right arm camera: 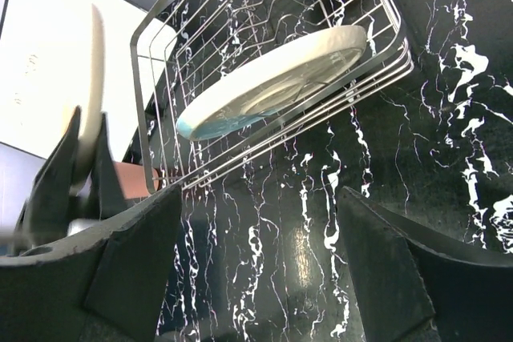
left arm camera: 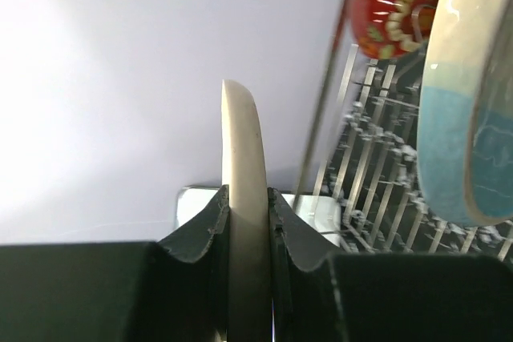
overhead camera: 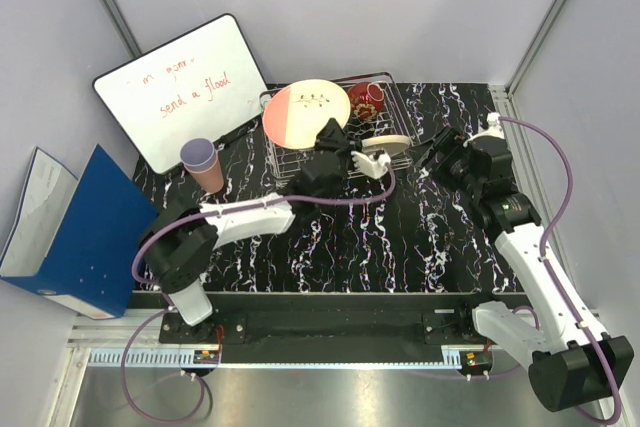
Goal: Unload the mixed dishes from the dish rack
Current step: Place the plate at the center of the board.
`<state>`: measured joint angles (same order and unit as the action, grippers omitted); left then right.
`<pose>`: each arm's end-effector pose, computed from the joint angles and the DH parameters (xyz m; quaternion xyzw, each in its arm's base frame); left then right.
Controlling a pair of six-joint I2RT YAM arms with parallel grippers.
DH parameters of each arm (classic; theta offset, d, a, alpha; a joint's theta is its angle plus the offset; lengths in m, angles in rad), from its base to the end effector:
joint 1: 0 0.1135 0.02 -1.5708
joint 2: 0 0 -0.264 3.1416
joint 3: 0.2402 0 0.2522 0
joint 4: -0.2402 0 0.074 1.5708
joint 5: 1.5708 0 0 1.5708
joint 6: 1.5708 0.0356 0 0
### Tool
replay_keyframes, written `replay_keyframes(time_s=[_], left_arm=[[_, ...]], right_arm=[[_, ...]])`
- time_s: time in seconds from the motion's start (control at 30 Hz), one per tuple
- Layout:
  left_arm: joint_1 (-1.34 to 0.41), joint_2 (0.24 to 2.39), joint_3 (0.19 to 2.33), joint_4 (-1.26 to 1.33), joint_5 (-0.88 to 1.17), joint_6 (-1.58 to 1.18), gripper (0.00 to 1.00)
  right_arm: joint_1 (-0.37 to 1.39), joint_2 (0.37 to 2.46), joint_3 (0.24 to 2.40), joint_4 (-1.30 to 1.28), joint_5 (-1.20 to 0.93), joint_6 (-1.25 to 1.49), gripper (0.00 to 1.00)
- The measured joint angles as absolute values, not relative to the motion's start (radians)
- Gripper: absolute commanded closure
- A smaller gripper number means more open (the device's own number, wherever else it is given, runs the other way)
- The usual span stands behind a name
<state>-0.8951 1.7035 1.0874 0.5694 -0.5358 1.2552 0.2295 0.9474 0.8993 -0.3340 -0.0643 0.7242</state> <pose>0.2606 -0.2961 0.2777 0.5268 0.4925 0.3076 0.6207 0.2089 0.0512 0.3352 0.1853 0.8073 0.2805 0.4850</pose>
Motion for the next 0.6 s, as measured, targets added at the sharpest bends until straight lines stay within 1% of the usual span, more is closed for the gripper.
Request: replay_keyframes(time_s=[0.2,0.27,0.37,0.47,0.6], left_arm=[[-1.014,1.688,0.905,0.977,-0.625,1.512,1.00],[-1.077,1.688,0.850,1.064,-0.655,1.594,1.00],[-1.180,1.690,0.780,1.133,-0.688,1.691,1.00],[-1.277,1.690,0.721,1.160,-0.713,1.750,1.00],[-1.351,1.690,0.685,1.167,-0.730,1.795,1.00]], right_arm=[[0.229,1.023,0.969,-0.338,-0.065,0.715,0.15],[0.229,1.056,1.005,-0.343,-0.075,0.700,0.15],[0.229,1.107,1.062,-0.342,-0.104,0.679,0.15],[0.229,1.124,1.076,-0.339,-0.138,0.669,0.15],[0.229,1.125,1.076,-0.338,-0.180,0.666,0.16]])
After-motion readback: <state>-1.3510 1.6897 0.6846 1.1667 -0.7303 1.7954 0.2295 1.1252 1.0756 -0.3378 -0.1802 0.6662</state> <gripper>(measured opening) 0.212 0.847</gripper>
